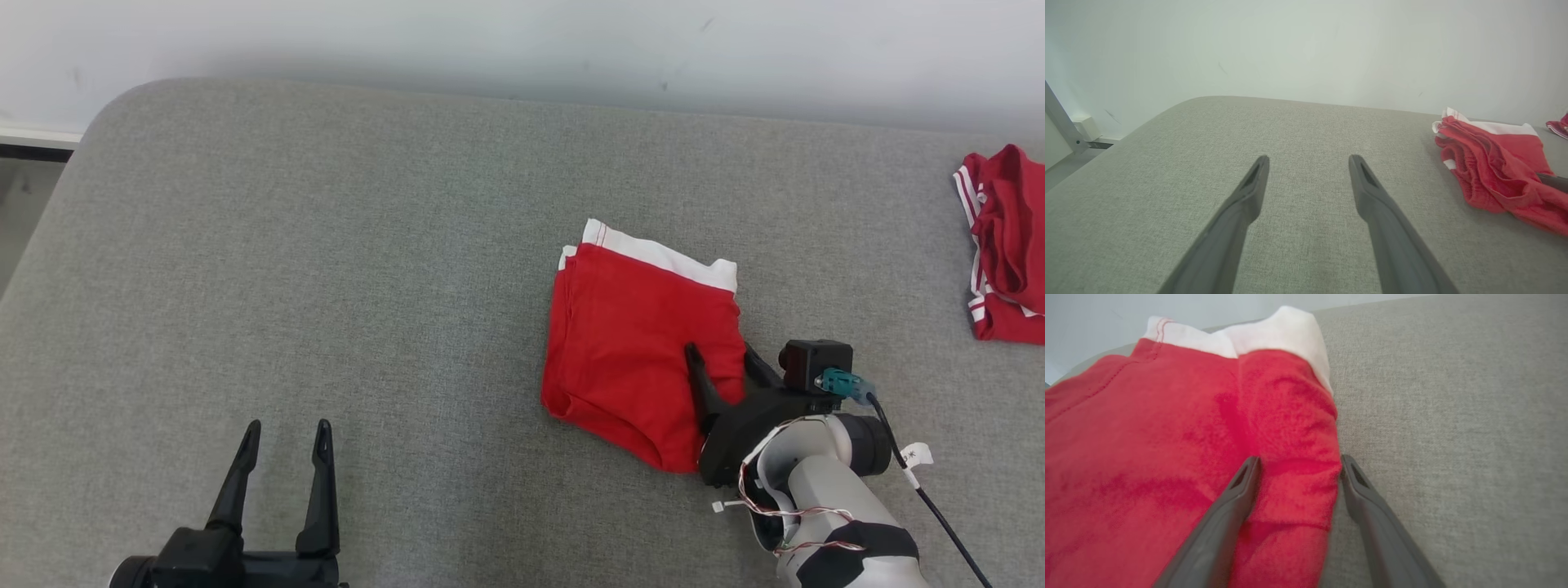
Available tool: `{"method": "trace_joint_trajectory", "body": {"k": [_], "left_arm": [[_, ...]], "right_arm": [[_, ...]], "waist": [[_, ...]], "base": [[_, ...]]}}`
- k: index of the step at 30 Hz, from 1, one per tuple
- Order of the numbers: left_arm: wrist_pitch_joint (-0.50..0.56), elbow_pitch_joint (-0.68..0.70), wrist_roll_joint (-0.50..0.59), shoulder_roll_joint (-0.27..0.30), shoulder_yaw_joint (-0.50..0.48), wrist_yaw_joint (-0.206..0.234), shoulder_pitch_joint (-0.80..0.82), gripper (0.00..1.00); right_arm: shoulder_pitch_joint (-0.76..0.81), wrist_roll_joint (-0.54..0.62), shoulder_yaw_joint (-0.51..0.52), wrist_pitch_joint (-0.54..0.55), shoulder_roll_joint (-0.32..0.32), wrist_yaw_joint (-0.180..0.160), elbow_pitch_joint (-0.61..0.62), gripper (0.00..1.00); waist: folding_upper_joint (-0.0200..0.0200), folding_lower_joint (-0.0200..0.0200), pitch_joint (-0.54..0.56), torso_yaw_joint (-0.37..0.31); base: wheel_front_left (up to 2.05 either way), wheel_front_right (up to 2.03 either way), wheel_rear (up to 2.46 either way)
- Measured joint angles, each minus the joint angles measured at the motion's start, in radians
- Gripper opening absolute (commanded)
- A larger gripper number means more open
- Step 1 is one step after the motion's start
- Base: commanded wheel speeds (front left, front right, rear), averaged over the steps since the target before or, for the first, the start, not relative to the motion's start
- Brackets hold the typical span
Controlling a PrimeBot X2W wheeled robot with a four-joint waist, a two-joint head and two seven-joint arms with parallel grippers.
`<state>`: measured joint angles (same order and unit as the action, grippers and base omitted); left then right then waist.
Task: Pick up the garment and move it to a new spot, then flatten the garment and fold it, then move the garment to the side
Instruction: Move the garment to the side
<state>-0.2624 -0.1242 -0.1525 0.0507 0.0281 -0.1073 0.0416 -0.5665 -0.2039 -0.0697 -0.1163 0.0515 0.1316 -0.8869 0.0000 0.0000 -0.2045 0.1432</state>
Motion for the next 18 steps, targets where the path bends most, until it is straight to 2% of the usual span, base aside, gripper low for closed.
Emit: {"method": "trace_joint_trajectory", "body": {"k": [2,3,4,5,11,18], "left_arm": [[0.0,0.0,0.0,0.0,0.004,0.0,0.004,1.0],[0.0,-0.001,0.0,0.0,0.005,0.0,0.004,1.0],[0.0,-0.002,0.0,0.0,0.006,0.0,0.005,1.0],[0.0,-0.002,0.0,0.0,0.008,0.0,0.005,1.0],[0.0,-0.002,0.0,0.0,0.009,0.002,0.005,1.0],[0.0,0.004,-0.001,0.0,0.011,0.01,0.003,1.0]], "right_arm": [[-0.005,-0.064,-0.039,0.019,0.003,0.0,-0.005,1.0],[-0.007,-0.085,-0.058,0.029,0.004,-0.001,-0.007,0.87],[-0.009,-0.1,-0.074,0.034,0.004,-0.003,-0.008,0.28],[-0.011,-0.108,-0.084,0.036,0.004,-0.003,-0.011,0.0],[-0.035,-0.119,-0.098,0.031,0.004,-0.003,-0.036,0.0],[-0.099,-0.093,-0.134,0.072,0.084,0.0,-0.026,0.0]], "waist": [[0.0,0.0,-0.001,-0.001],[0.0,0.0,-0.002,-0.002],[0.0,0.0,-0.002,-0.002],[0.0,0.0,-0.002,-0.002],[0.0,0.0,0.002,-0.005],[0.0001,0.0001,-0.007,-0.022]], "base": [[0.0,0.0,0.0],[0.0,0.0,0.0],[0.0,0.0,0.0],[0.0,0.0,0.0],[0.0,0.0,0.0],[0.0,0.0,0.0]]}}
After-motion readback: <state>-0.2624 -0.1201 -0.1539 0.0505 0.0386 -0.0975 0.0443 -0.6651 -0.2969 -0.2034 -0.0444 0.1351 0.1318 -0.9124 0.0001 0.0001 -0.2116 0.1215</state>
